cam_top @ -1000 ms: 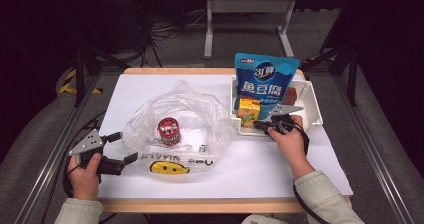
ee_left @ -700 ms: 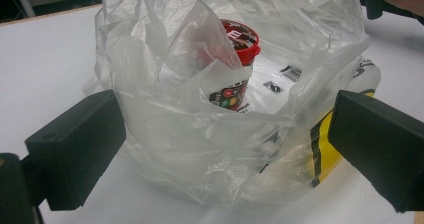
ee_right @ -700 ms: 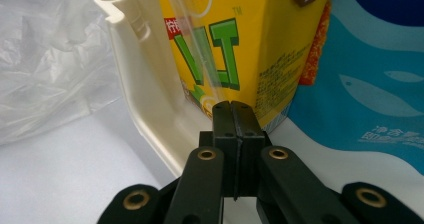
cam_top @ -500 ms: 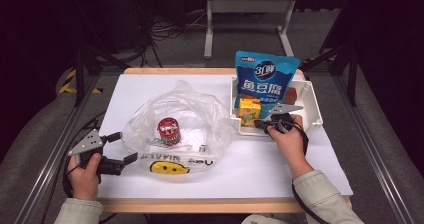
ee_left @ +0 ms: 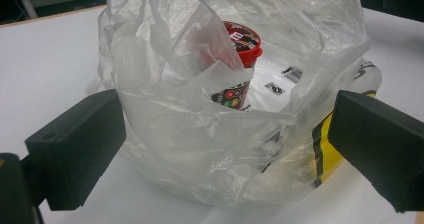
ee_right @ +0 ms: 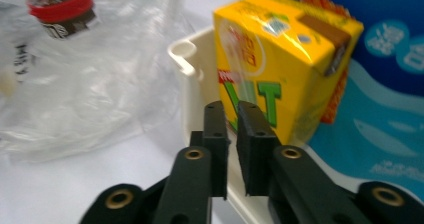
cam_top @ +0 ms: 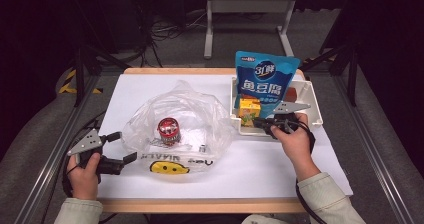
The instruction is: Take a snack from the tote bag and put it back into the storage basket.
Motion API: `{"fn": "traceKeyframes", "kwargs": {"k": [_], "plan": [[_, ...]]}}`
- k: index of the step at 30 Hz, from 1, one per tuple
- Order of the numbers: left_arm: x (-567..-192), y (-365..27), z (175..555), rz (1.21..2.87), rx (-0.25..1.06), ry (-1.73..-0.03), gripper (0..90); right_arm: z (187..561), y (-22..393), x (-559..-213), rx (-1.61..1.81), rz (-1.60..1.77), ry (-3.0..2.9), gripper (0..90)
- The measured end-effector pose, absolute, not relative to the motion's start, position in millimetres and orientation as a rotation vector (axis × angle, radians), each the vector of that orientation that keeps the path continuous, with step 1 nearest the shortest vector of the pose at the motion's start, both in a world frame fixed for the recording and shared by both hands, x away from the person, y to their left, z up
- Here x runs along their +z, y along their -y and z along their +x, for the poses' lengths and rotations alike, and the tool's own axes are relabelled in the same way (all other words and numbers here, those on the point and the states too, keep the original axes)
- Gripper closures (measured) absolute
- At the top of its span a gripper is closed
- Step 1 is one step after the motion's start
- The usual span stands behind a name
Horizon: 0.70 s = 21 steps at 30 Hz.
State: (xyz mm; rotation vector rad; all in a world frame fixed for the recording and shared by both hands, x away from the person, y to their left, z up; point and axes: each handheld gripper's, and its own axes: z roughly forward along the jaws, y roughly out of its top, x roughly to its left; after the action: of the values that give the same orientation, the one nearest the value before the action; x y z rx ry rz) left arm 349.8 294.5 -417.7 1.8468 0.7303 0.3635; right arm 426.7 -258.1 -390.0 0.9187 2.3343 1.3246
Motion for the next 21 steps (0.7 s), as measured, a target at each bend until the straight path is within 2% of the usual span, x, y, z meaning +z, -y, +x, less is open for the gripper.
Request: {"fn": "traceKeyframes", "kwargs": {"k": [3,17,21], "plan": [[-417,-294,350,1.846,0.364,-0.728,2.5,426,257,-386,1.324,0.887,-2.348,75.0],[-416,-293,353,1.84,0.359,-0.727,2.5,414,242,-351,1.454,0.73,-2.362,43.8],[-416,-293,353,1.844,0.362,-0.721,2.5,413,236,-344,1.487,0.697,-2.377,39.4]]}}
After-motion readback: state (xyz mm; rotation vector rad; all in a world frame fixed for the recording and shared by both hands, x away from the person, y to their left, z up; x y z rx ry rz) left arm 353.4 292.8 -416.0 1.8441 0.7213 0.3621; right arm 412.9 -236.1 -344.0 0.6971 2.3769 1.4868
